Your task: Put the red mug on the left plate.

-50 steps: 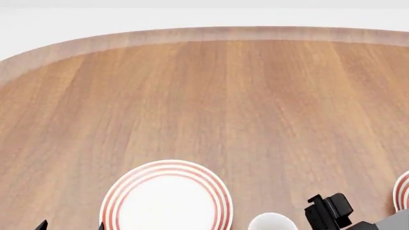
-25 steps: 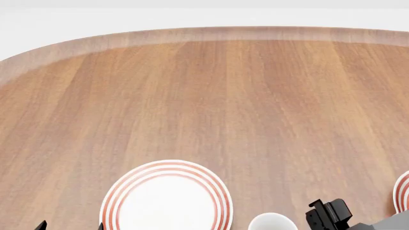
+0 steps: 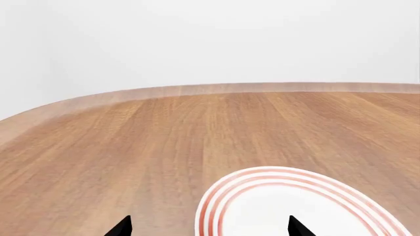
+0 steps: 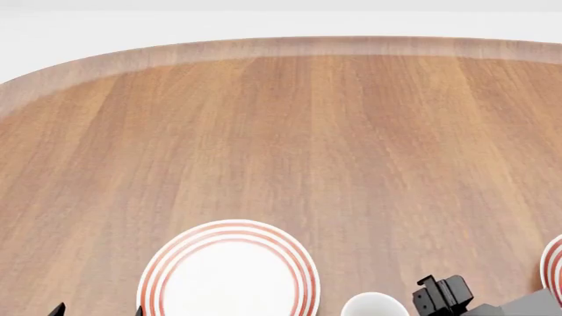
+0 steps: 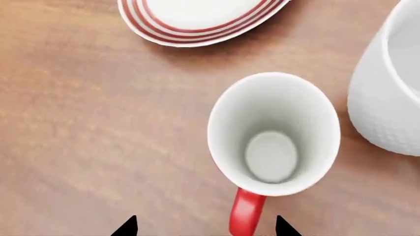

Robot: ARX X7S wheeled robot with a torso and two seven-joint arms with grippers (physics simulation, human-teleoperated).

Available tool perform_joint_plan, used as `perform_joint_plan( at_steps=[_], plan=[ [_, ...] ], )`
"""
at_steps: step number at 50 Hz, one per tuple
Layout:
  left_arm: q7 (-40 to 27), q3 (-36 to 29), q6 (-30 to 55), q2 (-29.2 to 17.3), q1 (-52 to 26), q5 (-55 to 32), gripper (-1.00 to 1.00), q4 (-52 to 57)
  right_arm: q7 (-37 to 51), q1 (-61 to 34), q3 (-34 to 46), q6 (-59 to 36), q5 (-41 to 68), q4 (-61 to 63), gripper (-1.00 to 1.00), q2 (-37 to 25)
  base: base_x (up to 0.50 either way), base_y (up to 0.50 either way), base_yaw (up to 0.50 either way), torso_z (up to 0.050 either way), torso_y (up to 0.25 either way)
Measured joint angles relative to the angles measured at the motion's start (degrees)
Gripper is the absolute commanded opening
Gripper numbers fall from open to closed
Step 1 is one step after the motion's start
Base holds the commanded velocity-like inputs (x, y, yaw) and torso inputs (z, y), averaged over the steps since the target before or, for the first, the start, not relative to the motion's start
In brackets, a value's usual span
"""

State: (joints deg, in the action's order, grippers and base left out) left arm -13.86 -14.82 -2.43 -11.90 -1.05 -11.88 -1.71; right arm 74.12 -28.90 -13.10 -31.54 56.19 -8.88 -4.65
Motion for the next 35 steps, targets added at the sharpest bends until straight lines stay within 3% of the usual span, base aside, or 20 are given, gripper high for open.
perform_joint_plan(
  at_steps=[35],
  plan=[
    [-0.8,-0.9,-0.2,-0.7,-0.1,-0.5,1.00,0.2,-3.1,-2.9,1.5,4.9,-1.5,-11.1,1.00,-0.7,0.00,0.00,0.00,0.000,0.000]
  ],
)
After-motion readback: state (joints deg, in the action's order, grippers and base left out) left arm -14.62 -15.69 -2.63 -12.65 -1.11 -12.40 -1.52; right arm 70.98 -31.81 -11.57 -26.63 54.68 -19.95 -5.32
